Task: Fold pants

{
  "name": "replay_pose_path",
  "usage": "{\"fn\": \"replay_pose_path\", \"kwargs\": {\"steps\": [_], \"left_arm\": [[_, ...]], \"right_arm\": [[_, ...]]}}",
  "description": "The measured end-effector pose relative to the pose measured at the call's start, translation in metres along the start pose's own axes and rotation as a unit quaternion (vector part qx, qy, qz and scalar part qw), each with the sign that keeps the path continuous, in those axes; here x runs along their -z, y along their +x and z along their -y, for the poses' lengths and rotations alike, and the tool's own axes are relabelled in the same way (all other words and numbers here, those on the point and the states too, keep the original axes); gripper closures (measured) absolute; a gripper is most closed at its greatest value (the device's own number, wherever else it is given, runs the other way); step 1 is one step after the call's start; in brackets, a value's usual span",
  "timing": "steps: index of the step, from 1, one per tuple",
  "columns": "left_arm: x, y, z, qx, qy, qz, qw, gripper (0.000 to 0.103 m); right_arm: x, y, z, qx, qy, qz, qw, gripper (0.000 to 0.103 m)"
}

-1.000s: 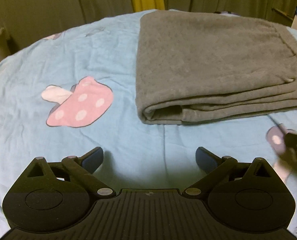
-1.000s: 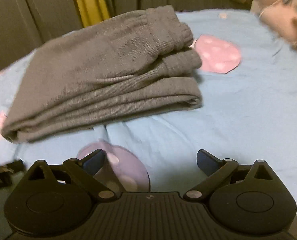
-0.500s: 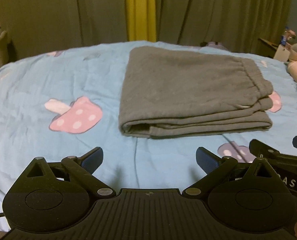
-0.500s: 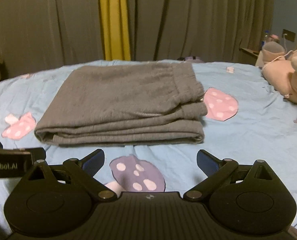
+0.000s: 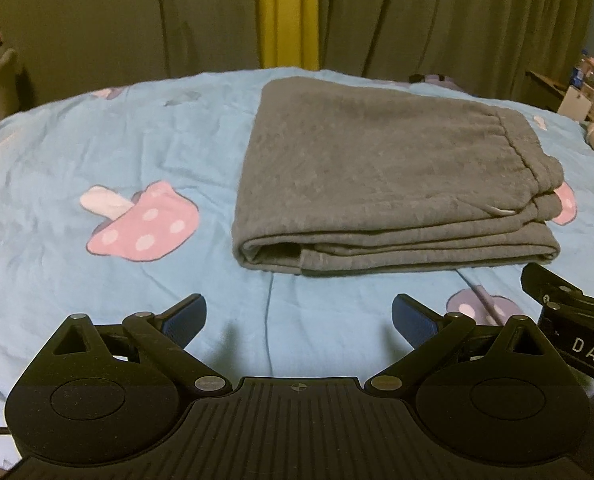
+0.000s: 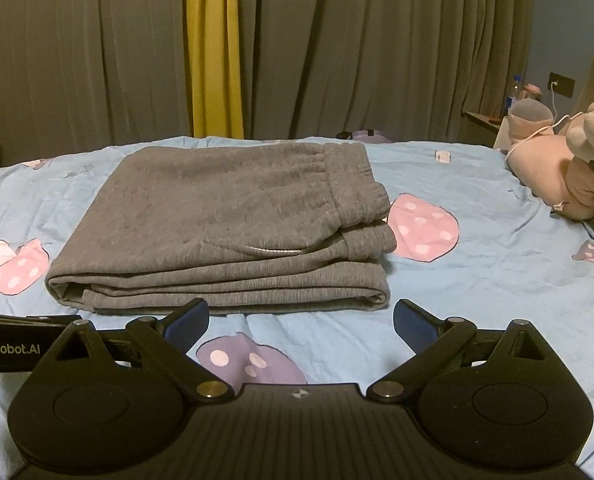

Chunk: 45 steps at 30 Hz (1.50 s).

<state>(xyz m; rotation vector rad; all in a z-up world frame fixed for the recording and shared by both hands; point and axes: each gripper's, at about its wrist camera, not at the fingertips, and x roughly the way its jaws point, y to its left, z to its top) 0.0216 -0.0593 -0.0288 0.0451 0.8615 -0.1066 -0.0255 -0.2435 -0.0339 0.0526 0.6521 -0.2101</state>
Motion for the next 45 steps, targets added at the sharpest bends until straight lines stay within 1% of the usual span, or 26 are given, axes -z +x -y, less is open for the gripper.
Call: {"fn": "replay_pose_path", "kwargs": {"steps": [6, 15, 23, 45], "left_arm": [[-0.002, 0.005, 0.0, 0.005, -0.006, -0.005, 1.0, 0.001], [0.001, 0.011, 0.006, 0.007, 0.021, -0.009, 0.9997, 0.001], [0.002, 0.015, 0.002, 0.005, 0.018, -0.018, 0.9997, 0.001], [0.003, 0.018, 0.001, 0.004, 0.014, -0.026, 0.9996, 0.001]], "right_arm": [[0.0, 0.005, 0.002, 0.0, 0.005, -0.004, 1.0, 0.004], [0.002, 0.008, 0.0, 0.003, -0.001, -0.007, 1.0, 0.004], [0.003, 0.01, -0.003, 0.001, -0.014, -0.009, 1.0, 0.004], [0.003, 0.011, -0.001, 0.001, -0.008, -0.01, 1.0, 0.004]]}}
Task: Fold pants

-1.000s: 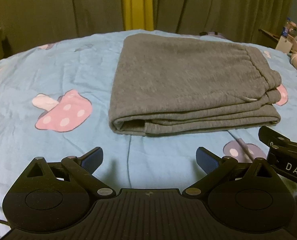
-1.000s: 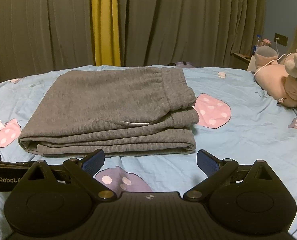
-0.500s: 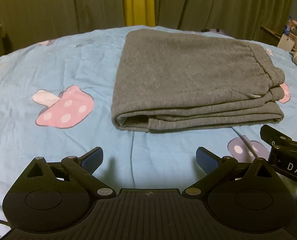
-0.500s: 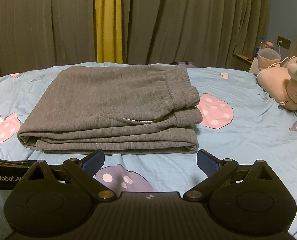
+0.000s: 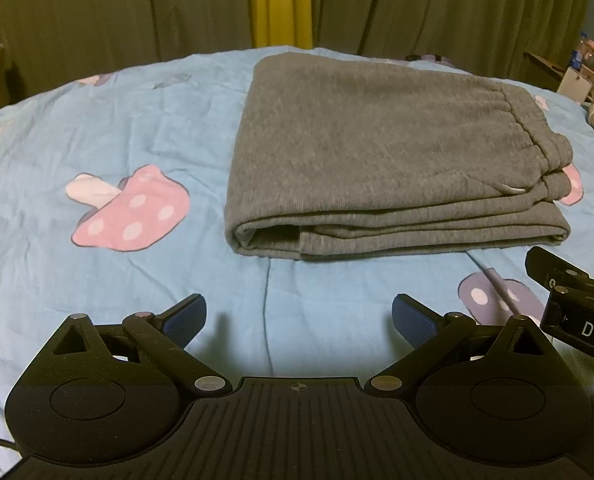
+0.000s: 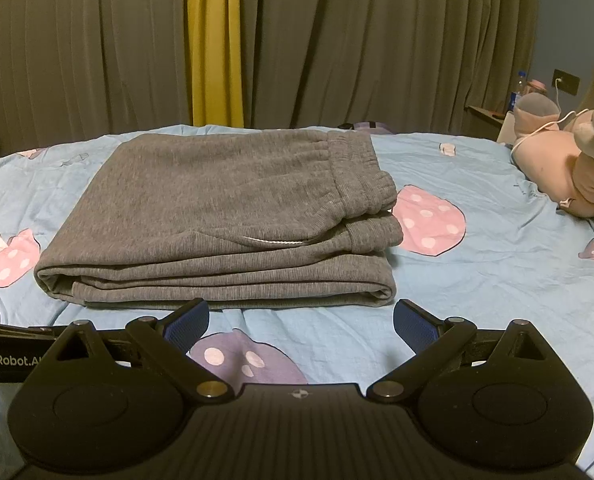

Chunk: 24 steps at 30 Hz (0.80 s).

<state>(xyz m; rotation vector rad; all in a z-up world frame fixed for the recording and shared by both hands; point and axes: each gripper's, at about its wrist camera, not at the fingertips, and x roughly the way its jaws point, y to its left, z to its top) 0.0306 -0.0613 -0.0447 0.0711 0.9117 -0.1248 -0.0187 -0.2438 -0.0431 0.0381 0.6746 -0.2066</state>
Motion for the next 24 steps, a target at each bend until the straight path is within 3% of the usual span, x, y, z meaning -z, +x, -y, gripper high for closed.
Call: {"fn": "replay_pose_path", "kwargs": {"steps": [24], "left_arm": [[0.0008, 0.0017, -0.0013, -0.002, -0.003, -0.002, 1.0, 0.001]], "right_arm": [[0.0001, -0.0004, 0.0001, 0.001, -0.001, 0.0, 1.0, 0.004]]}}
